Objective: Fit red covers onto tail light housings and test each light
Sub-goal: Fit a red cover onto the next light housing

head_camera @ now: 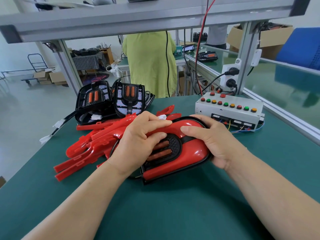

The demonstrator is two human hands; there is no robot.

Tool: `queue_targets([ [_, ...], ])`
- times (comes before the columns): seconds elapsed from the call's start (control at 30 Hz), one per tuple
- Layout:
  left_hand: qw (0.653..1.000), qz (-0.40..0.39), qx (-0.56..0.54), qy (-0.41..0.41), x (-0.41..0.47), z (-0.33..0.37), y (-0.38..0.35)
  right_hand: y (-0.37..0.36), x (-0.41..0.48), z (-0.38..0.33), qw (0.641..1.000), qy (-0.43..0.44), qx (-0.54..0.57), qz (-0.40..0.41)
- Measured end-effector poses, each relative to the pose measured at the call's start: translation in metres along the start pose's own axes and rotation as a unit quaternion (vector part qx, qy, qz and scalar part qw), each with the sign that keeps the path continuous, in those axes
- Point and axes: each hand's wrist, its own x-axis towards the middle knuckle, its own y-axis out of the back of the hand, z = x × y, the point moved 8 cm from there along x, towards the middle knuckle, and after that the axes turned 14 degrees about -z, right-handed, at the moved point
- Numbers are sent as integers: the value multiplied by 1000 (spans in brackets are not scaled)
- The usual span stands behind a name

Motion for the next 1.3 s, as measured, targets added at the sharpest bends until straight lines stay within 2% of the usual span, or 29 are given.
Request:
queue_targets([
  [0.1, 999, 13, 35, 31, 3, -12, 10, 4, 0, 1, 1000, -7, 19, 19],
  [0.17, 992, 80, 17, 100, 1, -28, 31, 11, 0, -1, 998, -10, 47, 28],
  [0.23, 973, 122, -72, 185, -6, -50, 44, 18, -1, -2, 997, -16, 71, 33],
  [0.3, 952, 53, -176, 246, -9, -66, 31, 20, -1, -1, 996, -23, 83, 31],
  [0.4, 919, -62, -323, 216, -6, -60, 1, 15, 1, 3, 996, -26, 88, 15],
  [0.53, 857, -71, -469, 203, -4, -51, -9, 13, 1, 3, 997, -18, 78, 16],
  [0.6, 849, -52, -478, 218, -6, -53, -11, 13, 1, 4, 997, -16, 78, 20],
  [0.77, 866, 12, -446, 225, -8, -56, -5, 12, -1, 3, 997, -14, 75, 21],
  [0.87, 863, 23, -450, 227, -8, -56, -6, 13, -1, 3, 997, -12, 75, 25],
  [0.93, 856, 13, -463, 230, -8, -58, -8, 13, -1, 3, 996, -12, 80, 27],
  [1.1, 812, -57, -532, 234, -7, -58, -21, 13, -2, 0, 996, -6, 86, 27],
  [1.3, 808, -76, -534, 237, -7, -62, -25, 10, -3, -1, 996, -3, 85, 24],
])
